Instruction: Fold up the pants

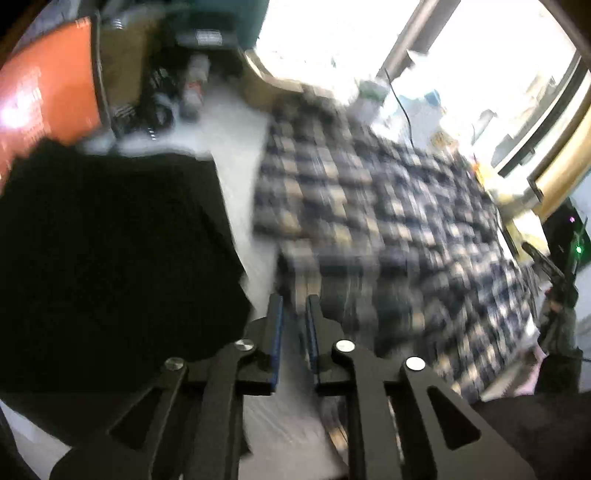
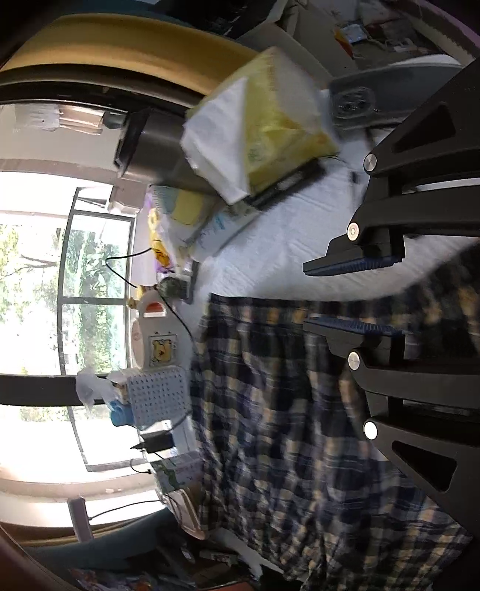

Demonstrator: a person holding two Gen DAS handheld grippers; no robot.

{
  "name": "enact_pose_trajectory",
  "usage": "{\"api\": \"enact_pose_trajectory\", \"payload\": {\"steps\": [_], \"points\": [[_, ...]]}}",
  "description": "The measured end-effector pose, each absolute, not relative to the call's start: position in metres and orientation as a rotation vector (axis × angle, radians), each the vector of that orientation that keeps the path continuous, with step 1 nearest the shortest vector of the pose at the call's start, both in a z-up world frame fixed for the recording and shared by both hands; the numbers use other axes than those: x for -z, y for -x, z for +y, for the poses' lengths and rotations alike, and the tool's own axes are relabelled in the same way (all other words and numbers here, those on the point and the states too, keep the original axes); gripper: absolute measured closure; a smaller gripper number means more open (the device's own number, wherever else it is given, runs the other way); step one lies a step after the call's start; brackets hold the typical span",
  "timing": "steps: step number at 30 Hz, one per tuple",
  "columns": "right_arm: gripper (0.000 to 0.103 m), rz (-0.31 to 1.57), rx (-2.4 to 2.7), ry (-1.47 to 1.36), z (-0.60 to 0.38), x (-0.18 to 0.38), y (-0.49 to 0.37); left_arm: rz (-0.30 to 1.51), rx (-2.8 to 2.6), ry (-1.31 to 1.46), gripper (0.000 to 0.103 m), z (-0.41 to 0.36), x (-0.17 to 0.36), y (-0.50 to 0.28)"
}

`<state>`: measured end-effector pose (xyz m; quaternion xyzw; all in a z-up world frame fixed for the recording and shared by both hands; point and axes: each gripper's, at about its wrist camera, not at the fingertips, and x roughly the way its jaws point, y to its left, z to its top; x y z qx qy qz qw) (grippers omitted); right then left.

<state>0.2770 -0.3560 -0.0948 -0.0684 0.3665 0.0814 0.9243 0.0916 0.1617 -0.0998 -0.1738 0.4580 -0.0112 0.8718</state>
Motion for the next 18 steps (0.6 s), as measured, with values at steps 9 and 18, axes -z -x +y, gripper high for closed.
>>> {"api": "enact_pose_trajectory", "payload": {"steps": [9, 18], "points": [[0.035, 0.777, -0.246, 0.1, -0.351, 0.091, -0.371, 0.873, 0.019, 0.25, 0.062, 0.187, 0.085, -0.175], [0.035, 0.918, -0.283, -0.108, -0.362, 0.117, -0.446, 0.943, 0.036, 0.227, 0.062, 0.185, 0.122, -0.247]]}}
